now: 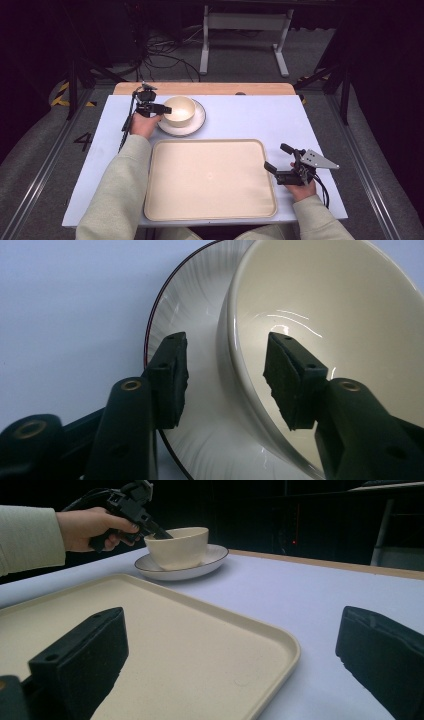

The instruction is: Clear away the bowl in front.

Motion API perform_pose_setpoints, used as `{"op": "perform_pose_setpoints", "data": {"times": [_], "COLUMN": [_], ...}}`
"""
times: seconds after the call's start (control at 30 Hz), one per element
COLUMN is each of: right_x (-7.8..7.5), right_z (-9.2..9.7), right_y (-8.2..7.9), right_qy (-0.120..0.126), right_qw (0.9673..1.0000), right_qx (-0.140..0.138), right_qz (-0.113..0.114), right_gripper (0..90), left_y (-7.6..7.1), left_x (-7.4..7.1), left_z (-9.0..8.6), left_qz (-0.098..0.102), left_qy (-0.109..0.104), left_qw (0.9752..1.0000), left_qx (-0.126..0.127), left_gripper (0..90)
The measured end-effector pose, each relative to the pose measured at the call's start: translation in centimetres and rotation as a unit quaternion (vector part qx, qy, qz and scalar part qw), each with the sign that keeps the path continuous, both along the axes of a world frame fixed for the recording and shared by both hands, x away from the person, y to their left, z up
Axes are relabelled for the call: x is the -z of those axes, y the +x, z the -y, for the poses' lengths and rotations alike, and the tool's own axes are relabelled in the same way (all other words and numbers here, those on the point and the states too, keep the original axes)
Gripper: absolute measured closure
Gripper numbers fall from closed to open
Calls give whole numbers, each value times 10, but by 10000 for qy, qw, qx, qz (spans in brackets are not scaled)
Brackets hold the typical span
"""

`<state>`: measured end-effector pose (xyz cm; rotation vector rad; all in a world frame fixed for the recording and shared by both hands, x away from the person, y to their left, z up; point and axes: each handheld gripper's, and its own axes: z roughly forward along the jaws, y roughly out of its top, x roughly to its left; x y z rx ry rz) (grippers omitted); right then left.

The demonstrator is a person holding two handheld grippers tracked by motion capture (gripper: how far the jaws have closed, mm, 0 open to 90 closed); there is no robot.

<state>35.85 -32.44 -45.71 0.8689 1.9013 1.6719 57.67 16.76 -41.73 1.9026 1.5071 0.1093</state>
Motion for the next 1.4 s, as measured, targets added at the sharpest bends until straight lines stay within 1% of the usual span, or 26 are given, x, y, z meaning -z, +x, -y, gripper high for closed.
{"op": "perform_pose_setpoints", "data": {"times": [0.1, 0.17, 0.27, 0.43, 0.47, 0.5, 0.57, 0.6, 0.73, 0.8, 0.97, 1.07, 1.17, 1.23, 1.27, 1.3, 1.33, 1.37, 1.4], "right_x": [0, 0, 0, 0, 0, 0, 0, 0, 0, 0, 0, 0, 0, 0, 0, 0, 0, 0, 0], "right_z": [0, 0, 0, 1, 1, 1, 1, 0, 0, 0, 0, 0, 0, 0, 0, 0, 0, 0, 0], "right_y": [0, 0, 0, 0, 0, 0, 0, 0, 0, 0, 0, 0, 0, 0, 0, 0, 0, 0, 0], "right_qy": [3, 17, 41, 58, 63, 63, 56, 39, 39, 47, 46, 46, 44, 43, 42, 36, 36, 24, 25], "right_qw": [10000, 10000, 10000, 10000, 10000, 10000, 10000, 10000, 10000, 10000, 10000, 10000, 10000, 10000, 10000, 10000, 10000, 10000, 10000], "right_qx": [-3, -6, -12, -11, -10, -10, -22, -20, -23, -22, -23, -22, -26, -27, -29, -30, -30, -31, -30], "right_qz": [-4, -10, -28, -38, -40, -39, -43, -29, -26, -26, -28, -27, -30, -30, -30, -30, -30, -30, -30], "right_gripper": [9, 9, 9, 10, 10, 10, 10, 10, 10, 10, 10, 10, 10, 10, 11, 12, 12, 12, 12], "left_y": [0, 0, -1, -1, -1, -1, 0, 0, 1, 1, 0, -1, -2, -4, -4, -6, -6, -7, -8], "left_x": [0, 0, 0, -2, -2, -2, -3, -4, -4, -4, -6, -9, -12, -17, -20, -22, -22, -26, -28], "left_z": [2, 4, 7, 12, 12, 13, 15, 16, 17, 18, 19, 20, 21, 22, 24, 27, 27, 29, 29], "left_qz": [-27, -26, -31, -12, 5, -17, -57, -72, -121, -113, -72, -19, 9, 1, 30, 45, 45, 121, 135], "left_qy": [67, 137, 234, 311, 347, 361, 495, 527, 523, 526, 621, 524, 481, 450, 529, 597, 597, 656, 623], "left_qw": [10000, 9998, 9996, 9994, 9994, 9993, 9986, 9983, 9979, 9980, 9976, 9981, 9982, 9986, 9984, 9980, 9980, 9977, 9979], "left_qx": [-35, -117, -139, -142, -98, -137, -200, -239, -367, -345, -305, -336, -360, -275, -210, -200, -200, -124, -123], "left_gripper": [610, 647, 673, 745, 747, 747, 765, 775, 808, 828, 831, 831, 826, 818, 814, 813, 812, 812, 812]}}
